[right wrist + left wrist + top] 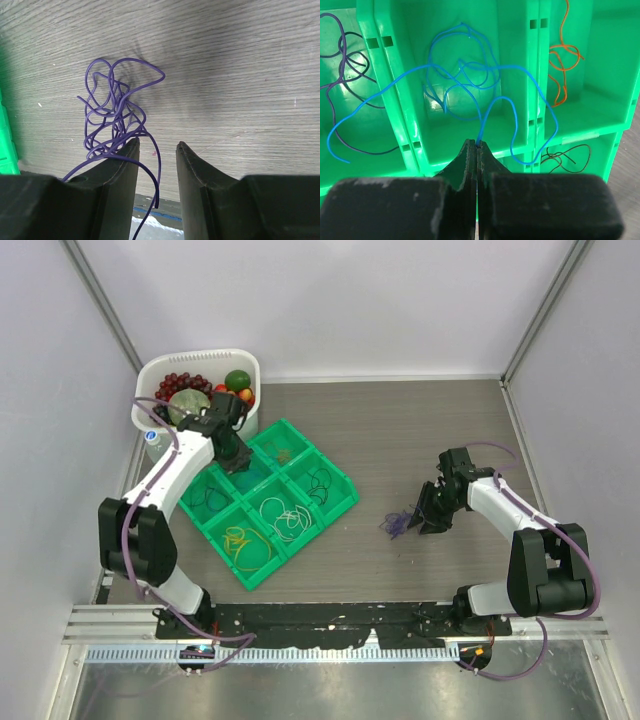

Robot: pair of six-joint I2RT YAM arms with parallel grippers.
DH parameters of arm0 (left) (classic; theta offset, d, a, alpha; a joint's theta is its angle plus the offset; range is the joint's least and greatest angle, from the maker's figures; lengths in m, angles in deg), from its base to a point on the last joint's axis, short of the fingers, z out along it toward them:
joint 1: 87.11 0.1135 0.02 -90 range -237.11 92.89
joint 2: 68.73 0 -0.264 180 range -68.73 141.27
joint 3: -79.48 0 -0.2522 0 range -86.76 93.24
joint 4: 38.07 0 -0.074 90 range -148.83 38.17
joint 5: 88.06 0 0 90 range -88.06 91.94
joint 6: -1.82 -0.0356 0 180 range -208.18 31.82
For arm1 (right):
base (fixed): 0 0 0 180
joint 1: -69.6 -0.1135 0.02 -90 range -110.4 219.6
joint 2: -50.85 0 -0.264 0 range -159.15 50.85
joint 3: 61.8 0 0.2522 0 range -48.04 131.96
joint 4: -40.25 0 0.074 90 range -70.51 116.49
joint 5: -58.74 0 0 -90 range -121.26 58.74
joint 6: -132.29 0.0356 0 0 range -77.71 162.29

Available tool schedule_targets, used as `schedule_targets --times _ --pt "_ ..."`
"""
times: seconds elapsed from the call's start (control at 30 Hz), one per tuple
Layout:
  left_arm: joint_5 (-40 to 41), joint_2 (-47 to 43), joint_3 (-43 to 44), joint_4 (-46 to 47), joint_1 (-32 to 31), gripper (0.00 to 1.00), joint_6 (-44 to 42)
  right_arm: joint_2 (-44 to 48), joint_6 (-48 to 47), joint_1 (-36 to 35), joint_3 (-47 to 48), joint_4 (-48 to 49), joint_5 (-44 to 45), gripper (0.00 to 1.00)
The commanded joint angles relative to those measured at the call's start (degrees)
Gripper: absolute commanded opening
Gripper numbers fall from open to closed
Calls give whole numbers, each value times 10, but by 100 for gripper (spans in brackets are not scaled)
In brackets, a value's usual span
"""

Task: Untangle the cables

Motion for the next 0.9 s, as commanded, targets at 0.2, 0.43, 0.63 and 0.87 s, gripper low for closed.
schedule_targets --times 0.2,0.43,0.63,0.87 --pt "-51 -152 -5 141 2 0 -60 3 -7 -5 7 10 -10 41" --pt "-217 -105 -8 257 25 0 -17 2 -8 -7 7 9 -11 41" --pt "-237 -80 -36 289 35 0 1 9 -7 -6 6 8 -11 41" --pt "-216 -145 -128 301 69 0 2 15 -6 -6 1 10 -11 41"
